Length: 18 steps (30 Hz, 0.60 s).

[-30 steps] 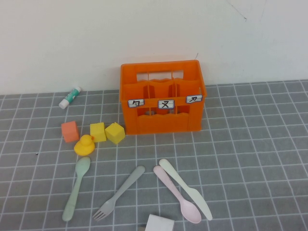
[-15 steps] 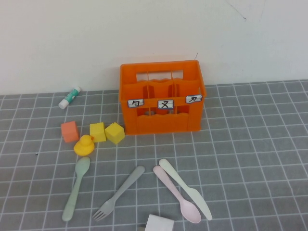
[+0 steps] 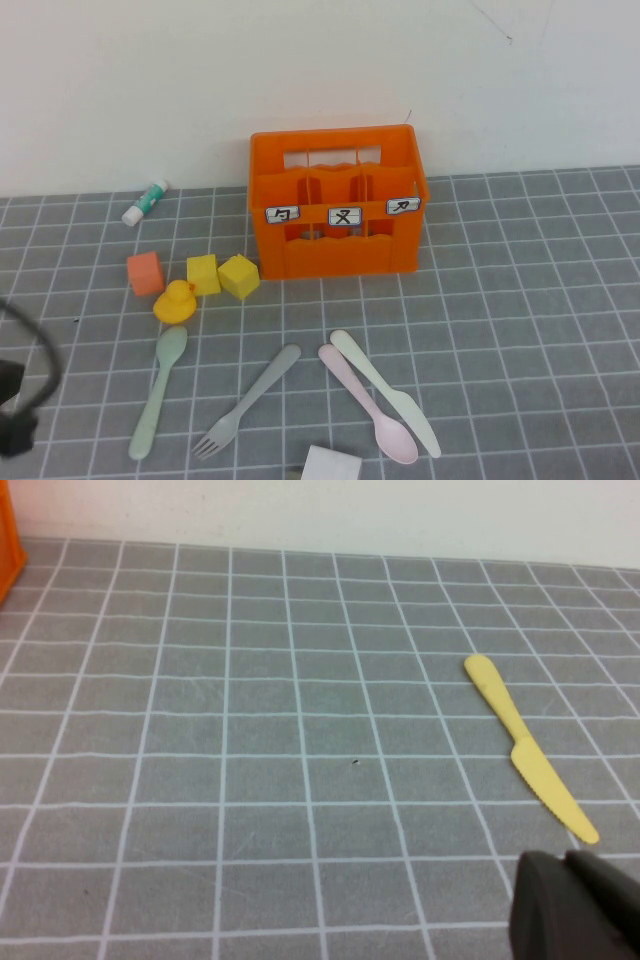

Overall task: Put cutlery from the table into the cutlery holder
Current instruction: Pick up the spoon

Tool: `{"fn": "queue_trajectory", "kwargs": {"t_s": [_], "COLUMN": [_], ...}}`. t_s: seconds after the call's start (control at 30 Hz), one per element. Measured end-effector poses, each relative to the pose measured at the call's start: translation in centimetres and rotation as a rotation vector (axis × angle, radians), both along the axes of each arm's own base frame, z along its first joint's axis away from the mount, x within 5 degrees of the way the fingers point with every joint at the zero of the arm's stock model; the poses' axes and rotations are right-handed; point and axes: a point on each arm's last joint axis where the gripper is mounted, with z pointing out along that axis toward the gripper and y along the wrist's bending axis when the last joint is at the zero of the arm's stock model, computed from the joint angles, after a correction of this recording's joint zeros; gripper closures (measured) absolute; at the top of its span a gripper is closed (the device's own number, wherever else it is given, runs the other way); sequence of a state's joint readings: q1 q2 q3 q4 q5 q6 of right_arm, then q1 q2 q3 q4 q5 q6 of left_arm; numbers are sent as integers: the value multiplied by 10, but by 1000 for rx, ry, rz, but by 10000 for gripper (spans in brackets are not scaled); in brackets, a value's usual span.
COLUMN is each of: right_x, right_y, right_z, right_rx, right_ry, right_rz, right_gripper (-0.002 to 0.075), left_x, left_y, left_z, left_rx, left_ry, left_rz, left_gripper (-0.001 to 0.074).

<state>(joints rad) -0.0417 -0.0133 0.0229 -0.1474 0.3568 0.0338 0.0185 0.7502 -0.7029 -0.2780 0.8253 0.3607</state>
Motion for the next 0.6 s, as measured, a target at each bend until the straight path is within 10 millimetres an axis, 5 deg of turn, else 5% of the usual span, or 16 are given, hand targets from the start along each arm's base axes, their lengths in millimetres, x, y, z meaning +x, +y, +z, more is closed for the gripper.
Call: {"fn": "queue_trajectory", "kwargs": {"t_s": [0.2, 0.6], "right_x": [0, 0], "right_y": [0, 0], "right_z": [0, 0], "right_rx": [0, 0], "right_ry": [0, 0], "right_rz": [0, 0], "right_gripper": [729, 729], "left_x": [58, 125], "left_y": [-12, -46], "left_z": [-18, -71], "left_rx": [95, 221], "left_ry": [182, 463], "left_rz": [-164, -217], "left_gripper": [736, 736]}}
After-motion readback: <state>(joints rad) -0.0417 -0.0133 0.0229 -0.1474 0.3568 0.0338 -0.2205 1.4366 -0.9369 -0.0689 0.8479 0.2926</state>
